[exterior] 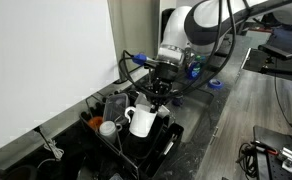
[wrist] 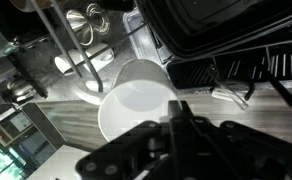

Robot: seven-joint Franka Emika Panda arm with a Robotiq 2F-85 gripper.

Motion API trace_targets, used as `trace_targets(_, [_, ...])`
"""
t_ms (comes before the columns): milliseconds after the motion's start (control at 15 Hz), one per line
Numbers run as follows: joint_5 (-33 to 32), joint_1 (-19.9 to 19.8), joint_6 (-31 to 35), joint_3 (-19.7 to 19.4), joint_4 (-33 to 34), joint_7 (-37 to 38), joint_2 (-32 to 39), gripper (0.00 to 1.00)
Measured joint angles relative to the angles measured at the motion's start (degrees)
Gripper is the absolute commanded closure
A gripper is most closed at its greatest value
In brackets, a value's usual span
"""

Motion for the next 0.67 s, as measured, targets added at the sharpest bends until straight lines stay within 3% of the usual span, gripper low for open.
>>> trace_targets(600, [0.00, 0.84, 0.00, -1.50, 1.20, 0.00, 1.28, 1.00])
trace_targets(667, [0.00, 0.84, 0.00, -1.55, 1.27, 0.00, 1.39, 0.74])
